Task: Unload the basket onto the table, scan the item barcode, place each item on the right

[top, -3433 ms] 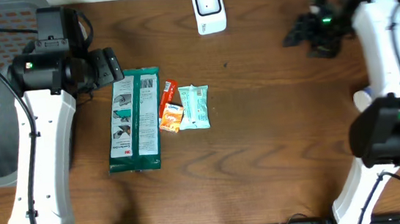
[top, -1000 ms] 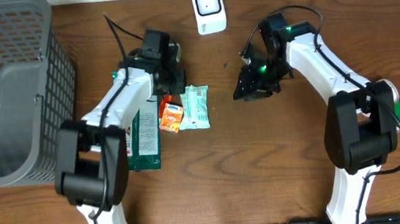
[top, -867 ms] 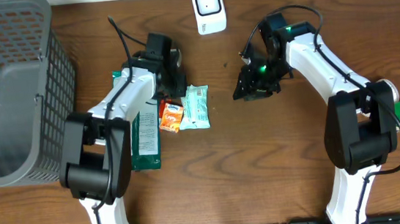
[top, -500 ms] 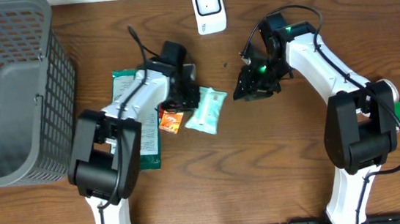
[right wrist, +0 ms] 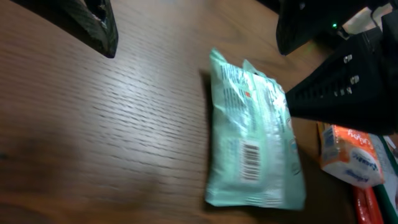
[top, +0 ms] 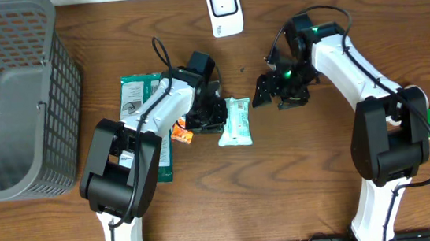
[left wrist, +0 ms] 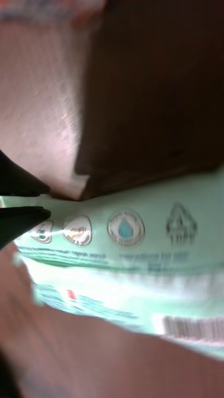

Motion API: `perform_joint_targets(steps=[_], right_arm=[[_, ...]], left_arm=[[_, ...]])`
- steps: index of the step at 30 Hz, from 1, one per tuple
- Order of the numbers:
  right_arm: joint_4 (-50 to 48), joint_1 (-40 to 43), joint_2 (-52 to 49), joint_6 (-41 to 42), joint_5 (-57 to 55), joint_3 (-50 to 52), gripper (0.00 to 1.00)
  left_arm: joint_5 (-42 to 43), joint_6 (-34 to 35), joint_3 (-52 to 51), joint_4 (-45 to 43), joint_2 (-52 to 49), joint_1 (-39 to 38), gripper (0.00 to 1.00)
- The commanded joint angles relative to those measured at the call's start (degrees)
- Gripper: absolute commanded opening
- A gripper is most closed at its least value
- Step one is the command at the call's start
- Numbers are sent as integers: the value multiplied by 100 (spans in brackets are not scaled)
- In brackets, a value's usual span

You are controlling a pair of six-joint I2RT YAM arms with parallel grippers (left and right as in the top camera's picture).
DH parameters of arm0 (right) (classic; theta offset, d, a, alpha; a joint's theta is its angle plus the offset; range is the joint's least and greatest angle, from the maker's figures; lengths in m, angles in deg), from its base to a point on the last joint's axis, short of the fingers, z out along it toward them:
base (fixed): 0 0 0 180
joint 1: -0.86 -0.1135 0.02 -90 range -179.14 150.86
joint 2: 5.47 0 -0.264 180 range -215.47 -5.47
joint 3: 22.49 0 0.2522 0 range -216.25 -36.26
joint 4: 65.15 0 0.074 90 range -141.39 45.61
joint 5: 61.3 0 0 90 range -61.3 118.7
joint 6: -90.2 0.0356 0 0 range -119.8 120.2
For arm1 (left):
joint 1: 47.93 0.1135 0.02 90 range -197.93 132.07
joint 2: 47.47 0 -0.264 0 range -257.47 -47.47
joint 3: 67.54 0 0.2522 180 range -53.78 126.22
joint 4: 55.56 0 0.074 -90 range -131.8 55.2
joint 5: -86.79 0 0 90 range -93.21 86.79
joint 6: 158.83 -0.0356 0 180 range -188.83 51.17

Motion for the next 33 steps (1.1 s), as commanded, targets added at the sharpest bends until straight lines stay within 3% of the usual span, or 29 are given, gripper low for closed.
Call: perform_joint_targets(steps=[1, 6, 8, 14, 22, 27, 33], right_arm=[[149, 199, -4, -68, -7, 31, 78], [341, 321, -4, -195, -7, 31, 79], [356, 350, -4, -195, -7, 31, 79], [348, 356, -4, -192, -7, 31, 80], [404, 352, -4, -188, -7, 31, 79], [616, 352, -4, -188, -7, 33, 81], [750, 345, -4, -190, -7, 90, 83]], left_arm=[[199, -487, 188, 63, 87, 74, 8], [-1690, -1025, 417, -476, 407, 142, 8], [-2052, -1414, 415, -866, 420, 142, 8], [-1475, -1532, 186, -1609, 205, 101, 8], [-1373, -1331, 136, -1744, -367, 44, 8], [-1311, -1287, 138, -1307, -442, 24, 8], [-1012, -748, 138, -289, -437, 24, 8]])
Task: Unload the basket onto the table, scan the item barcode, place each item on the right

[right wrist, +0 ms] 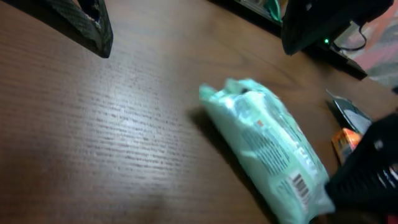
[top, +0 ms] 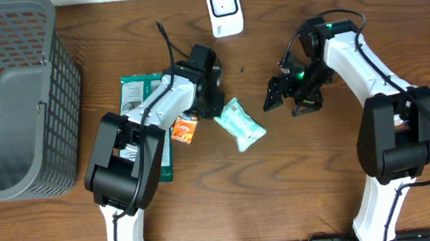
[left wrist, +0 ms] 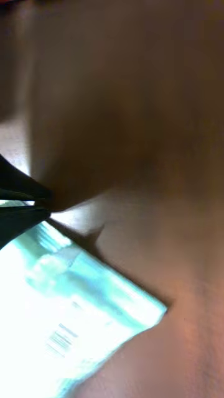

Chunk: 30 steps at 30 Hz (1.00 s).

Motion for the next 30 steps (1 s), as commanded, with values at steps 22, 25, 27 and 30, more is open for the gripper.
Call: perform_joint_targets(steps=[22, 25, 27, 30], right_arm=[[-1681, 4, -4, 61, 1241, 1530, 71], [-1825, 4, -4, 118, 1257, 1687, 70], [-1886, 4, -4, 118, 1257, 1779, 71], [-2140, 4, -4, 118, 1290, 1882, 70]], left_arm=[[52, 323, 74, 304, 81, 0, 8], [109, 350, 72, 299, 81, -24, 8], [162, 350, 68, 365, 81, -79, 8], [269, 348, 22, 525, 81, -240, 8]])
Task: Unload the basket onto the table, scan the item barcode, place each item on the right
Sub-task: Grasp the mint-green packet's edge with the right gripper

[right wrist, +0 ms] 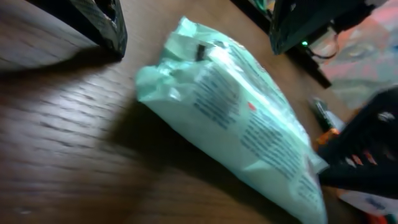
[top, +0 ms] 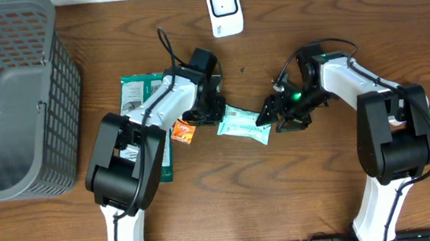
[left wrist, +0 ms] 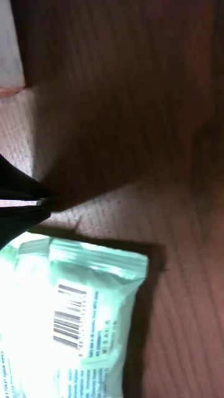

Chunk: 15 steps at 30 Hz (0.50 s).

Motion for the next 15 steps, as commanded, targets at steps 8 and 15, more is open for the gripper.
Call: perform_joint_targets(steps=[8, 15], right_arm=[[-866, 2, -7, 63, 728, 326, 67], [-1504, 4, -7, 57, 879, 356, 63]], left_arm=[[-81, -11, 26, 293, 72, -599, 8], [-125, -13, 26, 293, 72, -743, 8]])
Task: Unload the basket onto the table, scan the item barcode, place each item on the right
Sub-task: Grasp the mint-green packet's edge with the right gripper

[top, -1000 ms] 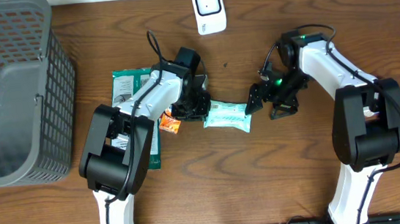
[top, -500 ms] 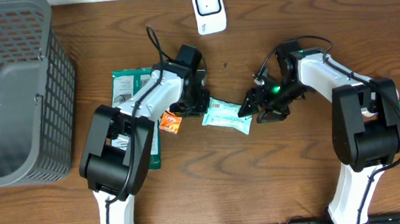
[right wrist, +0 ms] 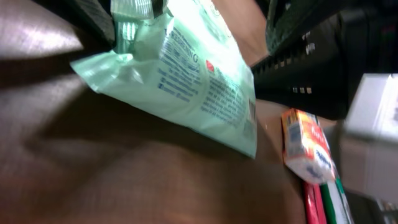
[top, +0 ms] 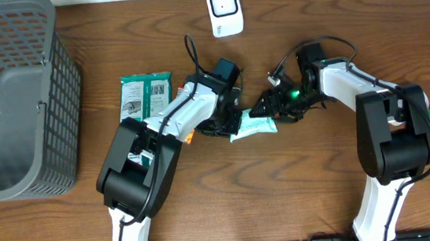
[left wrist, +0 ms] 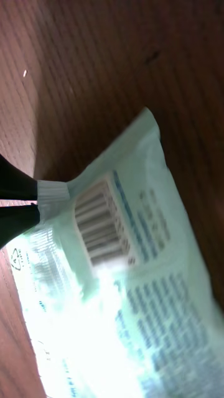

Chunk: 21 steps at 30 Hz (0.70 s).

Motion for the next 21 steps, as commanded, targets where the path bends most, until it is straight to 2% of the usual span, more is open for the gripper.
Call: perform_joint_targets(steps=[1, 6, 13, 17, 19, 21], right_arm=[[-153, 2, -17, -31, 258, 76, 61], [-157, -42, -17, -52, 352, 76, 46], [-170, -350, -17, -339, 352, 76, 50], [-326, -595, -17, -348, 348, 76, 47], [-413, -671, -17, -348, 348, 76, 42], [-450, -706, -17, -345, 348, 76, 28]], left_arm=[[-37, -13, 26, 2, 52, -61, 8], [-37, -13, 26, -26, 52, -61, 8], [-37, -13, 26, -120, 50, -61, 8], [-37, -13, 26, -144, 50, -61, 8], [-37, -13, 26, -140, 50, -61, 8], [-37, -13, 26, -142, 50, -61, 8]])
